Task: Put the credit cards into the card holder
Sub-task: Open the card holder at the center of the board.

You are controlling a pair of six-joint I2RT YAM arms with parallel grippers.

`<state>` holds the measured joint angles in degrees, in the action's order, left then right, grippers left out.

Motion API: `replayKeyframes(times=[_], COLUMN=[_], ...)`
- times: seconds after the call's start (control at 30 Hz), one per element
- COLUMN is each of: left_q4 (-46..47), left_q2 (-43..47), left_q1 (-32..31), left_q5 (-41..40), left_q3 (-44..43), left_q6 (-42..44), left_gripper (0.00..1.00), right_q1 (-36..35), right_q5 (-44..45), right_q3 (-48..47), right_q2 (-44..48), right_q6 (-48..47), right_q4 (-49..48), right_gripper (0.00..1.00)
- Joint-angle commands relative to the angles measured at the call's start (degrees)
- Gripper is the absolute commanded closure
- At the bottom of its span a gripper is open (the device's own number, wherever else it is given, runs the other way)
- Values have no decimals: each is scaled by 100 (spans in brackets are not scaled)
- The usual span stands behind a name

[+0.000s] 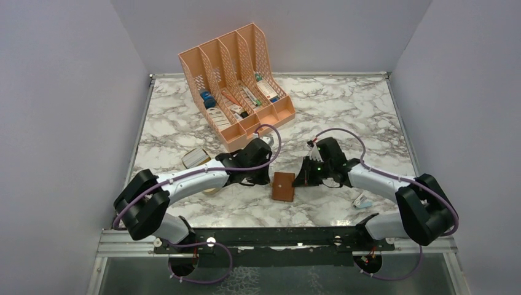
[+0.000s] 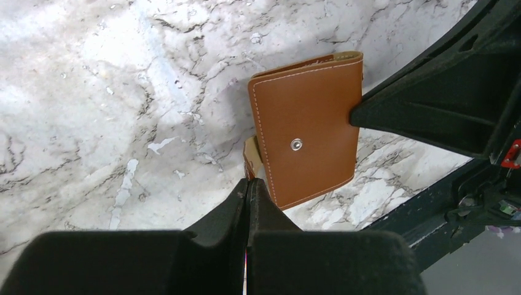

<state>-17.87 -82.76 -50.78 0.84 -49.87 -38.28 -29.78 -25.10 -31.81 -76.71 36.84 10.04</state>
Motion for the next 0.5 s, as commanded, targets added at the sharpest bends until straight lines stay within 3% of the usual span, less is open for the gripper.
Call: replayKeyframes(times=[0.0,0.13,0.23,0.33,0.47], left_q4=[-83,388,656,746,839], left_q2=[398,879,1136,1269,1343], left_q1=[48,48,44,52,53], left_q5=[-141,186,329,313,307], left_q3=[124,356,462,510,567], left_q6=[-94,-257,-405,-505,-565], left_gripper=[100,100,100,100,100], right_q1=[-18,-19,-38,-166,-465], right_q5=[343,732,560,393,104], right_q3=[-373,-745,-777,-773,-758], right_q2=[-208,-212,29,256,398], right_q6=[-375,-569,-536,-368,-58], right_q4=[373,1063,1203,1180,920], right_gripper=[94,69,47,41,40])
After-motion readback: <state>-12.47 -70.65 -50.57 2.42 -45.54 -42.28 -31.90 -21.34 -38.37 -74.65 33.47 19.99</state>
